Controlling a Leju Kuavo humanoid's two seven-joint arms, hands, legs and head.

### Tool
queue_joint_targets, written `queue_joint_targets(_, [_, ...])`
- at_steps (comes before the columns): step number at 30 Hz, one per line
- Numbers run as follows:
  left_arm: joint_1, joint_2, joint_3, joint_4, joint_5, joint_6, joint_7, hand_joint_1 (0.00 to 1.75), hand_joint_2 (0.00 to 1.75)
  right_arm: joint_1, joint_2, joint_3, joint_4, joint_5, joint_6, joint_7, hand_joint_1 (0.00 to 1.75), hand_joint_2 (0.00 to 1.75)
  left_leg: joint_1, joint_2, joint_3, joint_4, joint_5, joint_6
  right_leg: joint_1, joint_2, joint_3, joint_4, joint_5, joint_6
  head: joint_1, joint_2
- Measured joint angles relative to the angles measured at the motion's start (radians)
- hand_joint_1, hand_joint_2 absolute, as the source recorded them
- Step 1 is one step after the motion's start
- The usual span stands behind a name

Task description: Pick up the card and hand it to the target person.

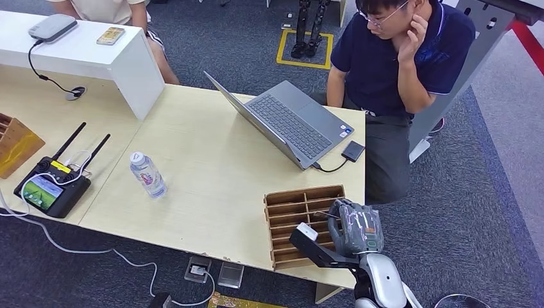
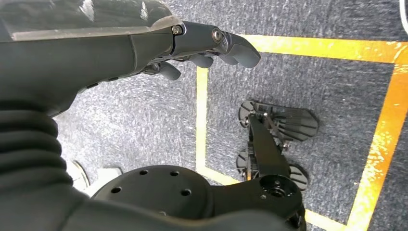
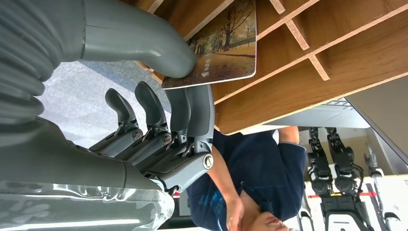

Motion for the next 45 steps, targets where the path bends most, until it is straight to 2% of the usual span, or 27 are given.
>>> queue_joint_targets(8, [0.0,0.001,0.0,0.0,0.008,0.01,-0.001,0.0,1.75,0.003,-0.001,-0.019,-0.016,0.016,0.004,-0.002,1.45,1.75,0.0,0.0,0.0,0.0,0.0,0.0,0.0,0.0,0.0,0.0,0.0,0.0,0.001,0.0])
queue_joint_targets(12, [0.001,0.001,0.0,0.0,0.009,0.01,0.001,0.0,1.75,-0.011,-0.011,-0.044,-0.065,0.011,0.042,0.019,1.45,1.75,0.0,0.0,0.0,0.0,0.0,0.0,0.0,0.0,0.0,0.0,0.0,0.0,0.0,0.0])
queue_joint_targets(18, [0.001,0.001,0.0,0.0,0.013,0.013,-0.002,0.0,1.75,-0.068,-0.058,-0.09,-0.193,-0.018,0.114,0.088,1.45,1.75,0.0,0.0,0.0,0.0,0.0,0.0,0.0,0.0,0.0,0.0,0.0,0.0,0.0,0.0])
queue_joint_targets(22, [0.001,0.001,0.0,0.0,0.019,0.014,-0.003,0.0,1.75,-0.131,-0.092,-0.123,-0.289,-0.018,0.122,0.111,1.45,1.75,0.0,0.0,0.0,0.0,0.0,0.0,0.0,0.0,0.0,0.0,0.0,0.0,0.001,0.0])
queue_joint_targets(27, [0.0,0.001,0.0,0.0,0.019,0.011,-0.004,0.0,1.75,-0.198,-0.101,-0.139,-0.341,0.013,0.041,0.064,1.45,1.75,0.0,0.0,-0.001,0.0,0.0,0.0,0.0,0.0,0.0,0.0,0.0,0.0,0.0,0.0])
queue_joint_targets(31, [0.0,0.001,0.0,0.0,0.019,0.004,-0.008,0.0,1.75,-0.252,-0.099,-0.14,-0.317,0.061,-0.078,0.015,1.45,1.75,0.0,0.0,-0.001,0.0,0.0,0.0,0.0,0.0,0.0,0.0,0.0,0.0,0.0,0.0])
queue_joint_targets(34, [0.0,0.001,0.0,0.0,0.02,0.003,-0.011,0.0,1.75,-0.276,-0.097,-0.14,-0.283,0.082,-0.131,0.001,1.45,1.75,0.0,0.0,-0.001,0.0,0.0,0.0,0.0,0.0,0.0,0.0,0.0,0.0,0.0,0.0])
queue_joint_targets(39, [-0.001,0.001,0.0,0.0,0.027,0.004,-0.011,0.0,1.75,-0.303,-0.087,-0.14,-0.214,0.068,-0.182,-0.019,1.45,1.75,0.0,-0.001,-0.002,0.0,0.0,0.0,0.0,0.0,0.0,0.0,0.0,0.0,0.001,0.0])
queue_joint_targets(45, [-0.001,0.001,0.0,0.0,0.03,0.004,-0.009,0.0,1.75,-0.321,-0.076,-0.14,-0.148,0.062,-0.2,-0.025,1.45,1.75,0.0,-0.001,-0.002,0.0,0.0,0.0,0.0,0.0,-0.001,0.0,0.0,0.0,0.0,0.0])
